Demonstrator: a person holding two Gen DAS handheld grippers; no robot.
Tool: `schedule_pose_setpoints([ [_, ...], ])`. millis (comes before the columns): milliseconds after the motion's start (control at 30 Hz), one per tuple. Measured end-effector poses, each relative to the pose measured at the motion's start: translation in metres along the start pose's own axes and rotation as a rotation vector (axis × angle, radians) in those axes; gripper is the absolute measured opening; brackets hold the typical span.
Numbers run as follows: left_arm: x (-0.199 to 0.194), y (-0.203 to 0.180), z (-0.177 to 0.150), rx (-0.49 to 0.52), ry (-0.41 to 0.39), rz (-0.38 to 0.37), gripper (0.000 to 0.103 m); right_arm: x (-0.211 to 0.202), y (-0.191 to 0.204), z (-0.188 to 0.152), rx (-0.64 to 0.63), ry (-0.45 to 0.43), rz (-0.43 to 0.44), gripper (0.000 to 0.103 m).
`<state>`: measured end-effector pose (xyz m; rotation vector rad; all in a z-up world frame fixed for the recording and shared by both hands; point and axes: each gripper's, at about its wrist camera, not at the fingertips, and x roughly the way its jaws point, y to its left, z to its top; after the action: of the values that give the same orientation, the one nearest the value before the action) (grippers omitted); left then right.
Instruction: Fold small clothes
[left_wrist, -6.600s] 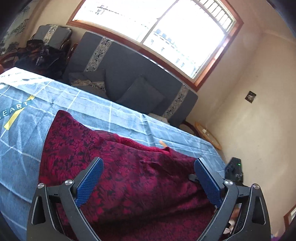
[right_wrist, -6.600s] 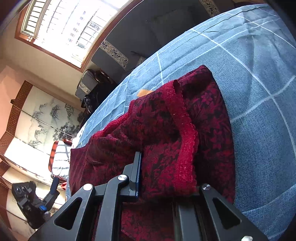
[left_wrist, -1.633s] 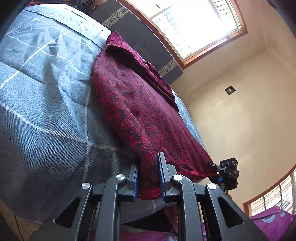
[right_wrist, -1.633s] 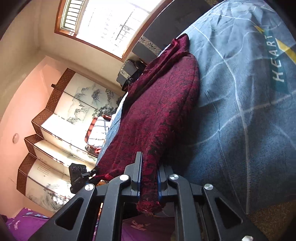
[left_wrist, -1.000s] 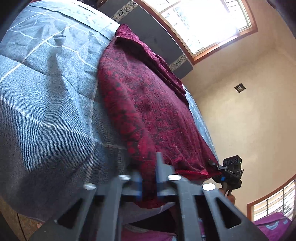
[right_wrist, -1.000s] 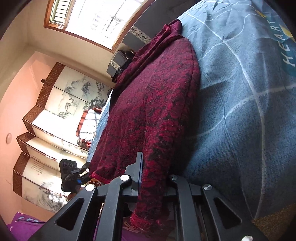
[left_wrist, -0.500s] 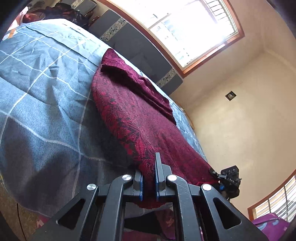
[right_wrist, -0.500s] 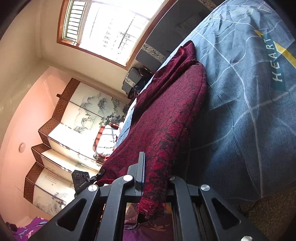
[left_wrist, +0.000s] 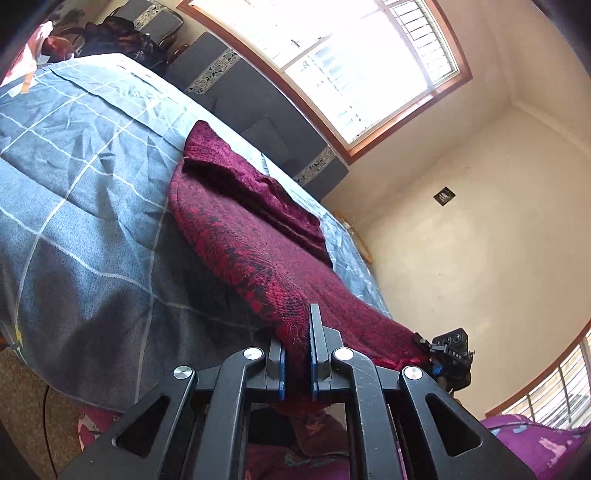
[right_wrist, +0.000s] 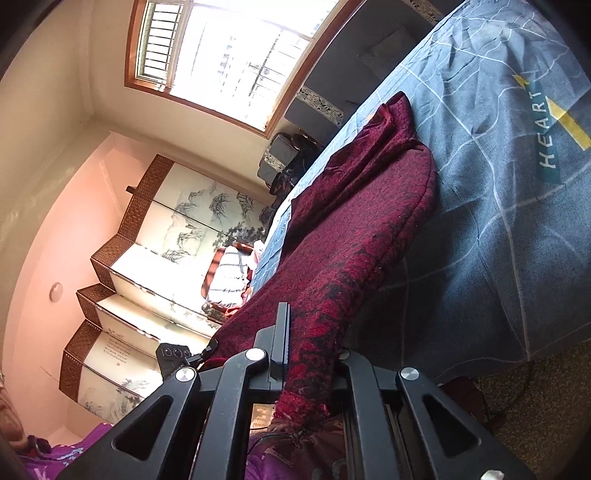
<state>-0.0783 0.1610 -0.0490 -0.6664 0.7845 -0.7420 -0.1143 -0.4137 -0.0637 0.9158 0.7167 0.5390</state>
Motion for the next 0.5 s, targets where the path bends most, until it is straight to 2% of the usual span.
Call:
schedule_pose_setpoints([
  [233, 0.008, -0.018, 0.037, 0.034, -0.045, -0.024, 0.009, 0.003, 0.014, 0.033, -0.01, -0.035, 0.022, 0.008],
  [367, 0.021, -0.027, 0.065, 0.091, -0.076, -0.008, 0.009, 0.011, 0.024, 0.064, -0.061, -0.054, 0.0, 0.008],
  [500, 0.037, -0.024, 0.084, 0.094, -0.097, 0.001, 0.01, 0.024, 0.024, 0.088, -0.076, -0.062, -0.017, 0.008],
])
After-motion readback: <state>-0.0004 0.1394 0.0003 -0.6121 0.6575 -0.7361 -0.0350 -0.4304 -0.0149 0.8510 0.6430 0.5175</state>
